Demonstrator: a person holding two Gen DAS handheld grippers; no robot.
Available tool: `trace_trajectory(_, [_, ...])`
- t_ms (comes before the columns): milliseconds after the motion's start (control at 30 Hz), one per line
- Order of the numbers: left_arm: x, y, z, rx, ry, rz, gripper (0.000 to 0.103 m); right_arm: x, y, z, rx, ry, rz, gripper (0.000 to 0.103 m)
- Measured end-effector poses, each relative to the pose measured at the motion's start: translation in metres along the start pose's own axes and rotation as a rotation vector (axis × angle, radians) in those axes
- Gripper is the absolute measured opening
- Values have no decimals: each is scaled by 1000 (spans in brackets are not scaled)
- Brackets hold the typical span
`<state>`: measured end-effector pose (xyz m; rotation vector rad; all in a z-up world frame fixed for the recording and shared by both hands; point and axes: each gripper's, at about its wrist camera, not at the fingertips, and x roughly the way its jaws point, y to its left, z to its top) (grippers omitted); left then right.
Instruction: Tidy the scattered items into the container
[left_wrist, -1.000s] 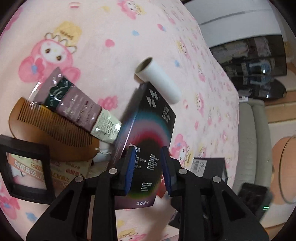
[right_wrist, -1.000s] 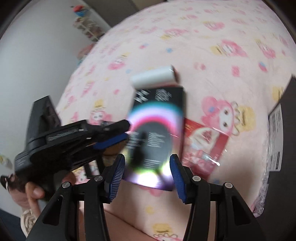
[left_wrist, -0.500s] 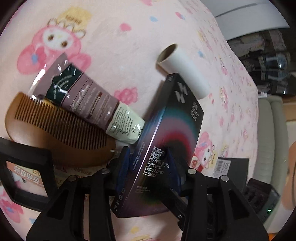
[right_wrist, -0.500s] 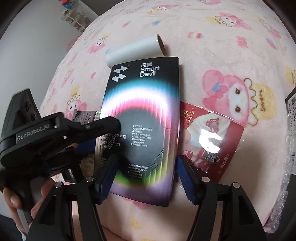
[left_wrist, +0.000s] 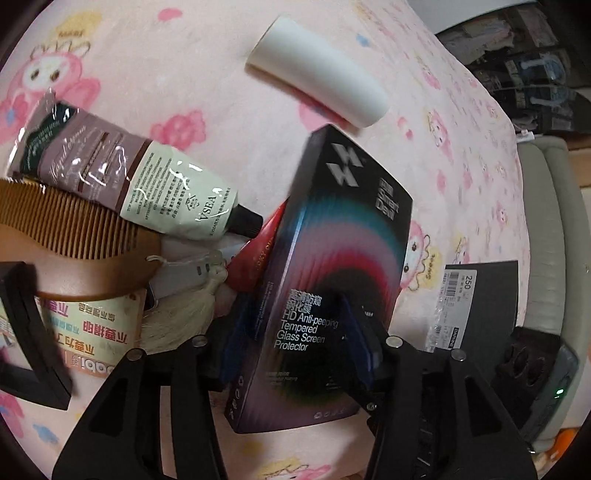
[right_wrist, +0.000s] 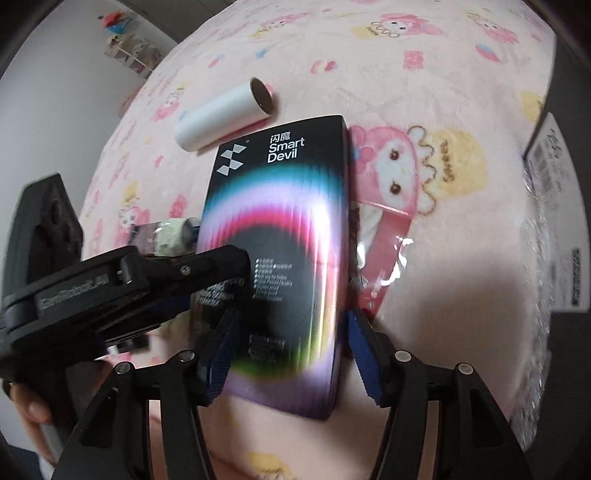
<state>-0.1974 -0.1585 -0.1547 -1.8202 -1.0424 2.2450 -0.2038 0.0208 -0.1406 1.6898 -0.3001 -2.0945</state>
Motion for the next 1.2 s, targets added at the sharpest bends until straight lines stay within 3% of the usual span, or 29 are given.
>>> trace_trajectory(200, [-29,-10,-8,68,-58,-39,47,-37,17,-7,-45,-80,-12,51])
trace_trajectory(533, [-58,-38,-41,112,-74,-222,45,-113,15,-24,-69,-171,17,51])
trace_trajectory(867, [-93,-114,-62,232,-125,-259,45,-189,-1,-37,-102,-292,27,51])
trace_trajectory(1200, [-47,-204,-85,352,-37,-237,45,-238,-83,-48,-17,-353,-7,51])
